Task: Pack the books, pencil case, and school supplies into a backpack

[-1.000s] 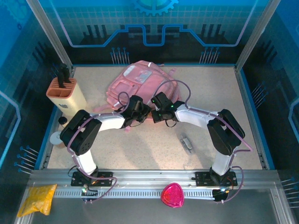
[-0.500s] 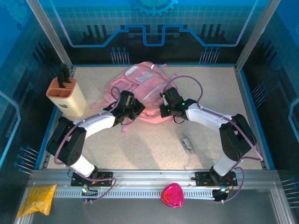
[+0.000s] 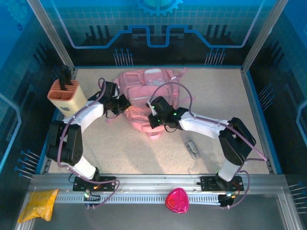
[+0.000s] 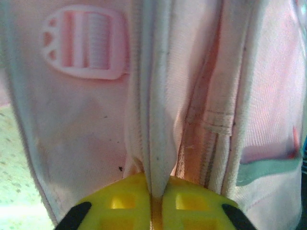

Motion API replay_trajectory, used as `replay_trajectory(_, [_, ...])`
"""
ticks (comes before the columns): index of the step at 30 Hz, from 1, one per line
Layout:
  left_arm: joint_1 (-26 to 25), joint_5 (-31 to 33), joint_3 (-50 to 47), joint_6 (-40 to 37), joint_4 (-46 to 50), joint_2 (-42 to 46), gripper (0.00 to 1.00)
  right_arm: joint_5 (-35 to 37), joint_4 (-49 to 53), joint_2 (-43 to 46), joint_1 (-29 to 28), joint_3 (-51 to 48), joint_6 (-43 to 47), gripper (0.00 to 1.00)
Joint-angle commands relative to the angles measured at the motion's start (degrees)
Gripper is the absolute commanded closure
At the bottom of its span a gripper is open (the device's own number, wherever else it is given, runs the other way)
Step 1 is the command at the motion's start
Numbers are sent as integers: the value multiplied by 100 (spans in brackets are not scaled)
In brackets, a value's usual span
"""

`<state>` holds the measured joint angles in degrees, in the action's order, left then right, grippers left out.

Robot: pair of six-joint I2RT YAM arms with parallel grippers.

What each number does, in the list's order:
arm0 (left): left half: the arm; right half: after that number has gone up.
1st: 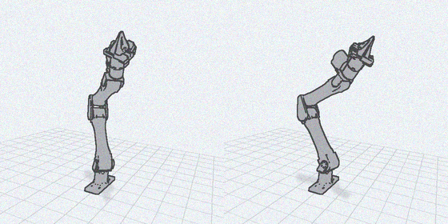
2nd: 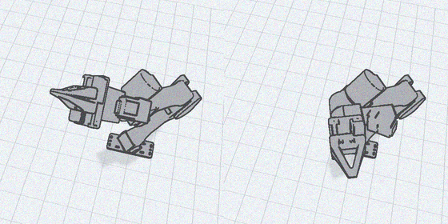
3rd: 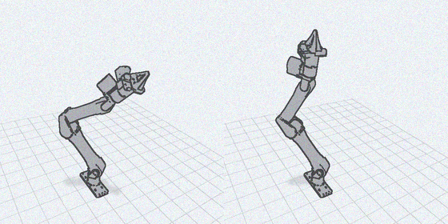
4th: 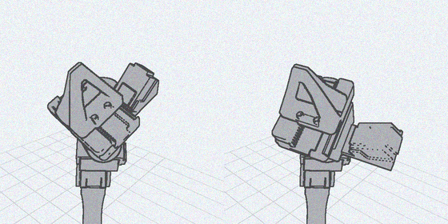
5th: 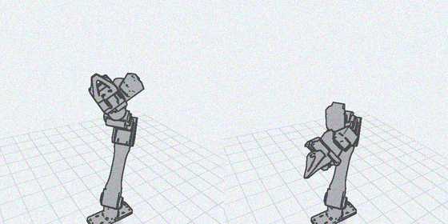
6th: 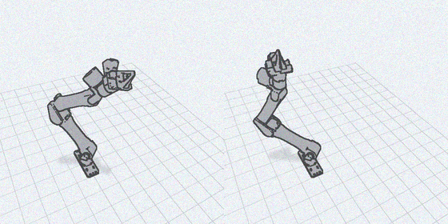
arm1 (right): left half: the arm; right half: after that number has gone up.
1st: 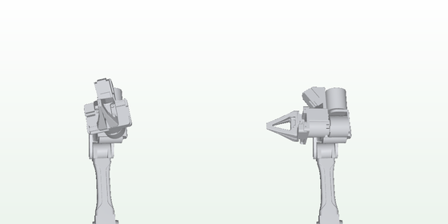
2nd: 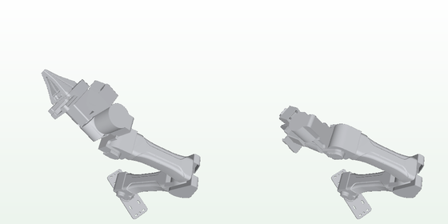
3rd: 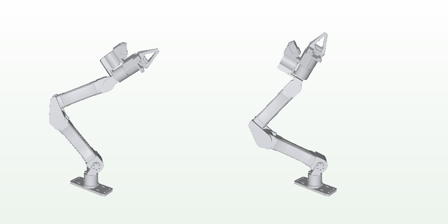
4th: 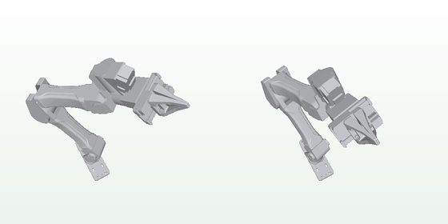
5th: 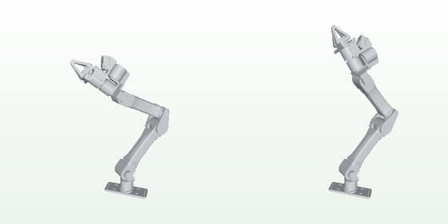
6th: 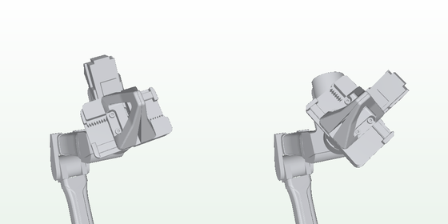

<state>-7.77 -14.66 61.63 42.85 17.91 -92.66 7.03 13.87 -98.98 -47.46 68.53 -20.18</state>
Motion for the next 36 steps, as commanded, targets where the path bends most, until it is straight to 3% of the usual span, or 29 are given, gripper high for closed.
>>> replay_trajectory(1, [354, 351, 282, -198, -499, -38, 77, -313, 551, -199, -199, 265, -293, 100])
replay_trajectory(3, [342, 197, -44, 19, -761, 166, 66, -153, 450, -174, -189, 208, -290, 100])
replay_trajectory(6, [274, -135, -624, 492, -1147, 553, 59, -186, 385, -217, -182, 160, -303, 100])
replay_trajectory(14, [-734, 566, -2169, 2275, -2033, 1523, 51, -308, 352, -278, -192, 196, -432, 100])
replay_trajectory(22, [-1471, 1013, -2148, 3002, -2231, 1213, 54, -393, 225, -176, -200, 108, -525, 100])
replay_trajectory(30, [-1704, 1136, -2221, 3764, -2546, 949, 58, -372, 214, -199, -201, 108, -513, 100])
replay_trajectory(36, [-1881, 1248, -2231, 4253, -2853, 592, 68, -441, 144, -269, -204, 117, -561, 100])
